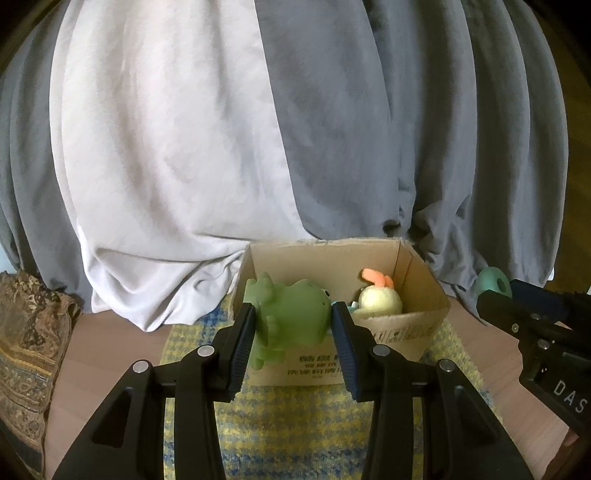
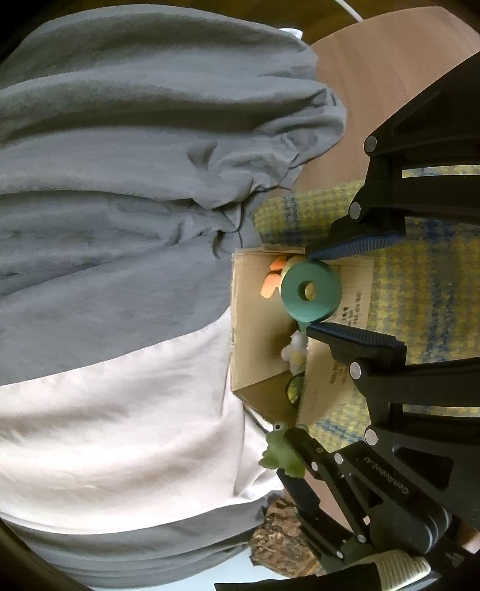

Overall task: Organize objects
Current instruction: 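Carry the frog plush and teal ring over the box and release both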

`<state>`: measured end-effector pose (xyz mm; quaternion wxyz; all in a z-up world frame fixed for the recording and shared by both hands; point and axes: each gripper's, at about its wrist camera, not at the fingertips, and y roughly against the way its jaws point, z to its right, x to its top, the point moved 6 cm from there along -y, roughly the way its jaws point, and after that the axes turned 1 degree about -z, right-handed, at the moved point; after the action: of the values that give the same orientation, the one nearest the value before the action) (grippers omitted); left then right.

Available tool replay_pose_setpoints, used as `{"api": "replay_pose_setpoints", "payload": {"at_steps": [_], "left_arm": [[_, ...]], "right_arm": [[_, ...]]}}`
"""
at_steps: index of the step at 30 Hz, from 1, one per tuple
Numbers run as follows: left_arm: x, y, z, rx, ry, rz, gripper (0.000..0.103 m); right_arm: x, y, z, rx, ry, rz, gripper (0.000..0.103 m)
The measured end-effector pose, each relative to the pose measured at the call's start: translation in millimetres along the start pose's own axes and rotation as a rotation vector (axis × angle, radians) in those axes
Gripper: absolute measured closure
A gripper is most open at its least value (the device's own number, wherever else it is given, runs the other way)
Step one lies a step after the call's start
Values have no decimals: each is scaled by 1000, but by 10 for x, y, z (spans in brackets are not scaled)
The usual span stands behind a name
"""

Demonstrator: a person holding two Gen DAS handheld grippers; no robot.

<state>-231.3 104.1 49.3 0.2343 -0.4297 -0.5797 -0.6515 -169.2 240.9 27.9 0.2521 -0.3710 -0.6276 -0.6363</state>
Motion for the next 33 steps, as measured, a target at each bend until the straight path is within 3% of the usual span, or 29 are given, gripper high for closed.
{"api": "replay_pose_setpoints", "payload": {"at_steps": [20,33], "left_arm": [[300,-436,-29,-13,6,-13,61],[308,-807,-60,-24,21,-66,61]], "right_arm": [[344,-456,53,29,-36,-43,67],[352,-821,106,48,-47,-100,67]]}}
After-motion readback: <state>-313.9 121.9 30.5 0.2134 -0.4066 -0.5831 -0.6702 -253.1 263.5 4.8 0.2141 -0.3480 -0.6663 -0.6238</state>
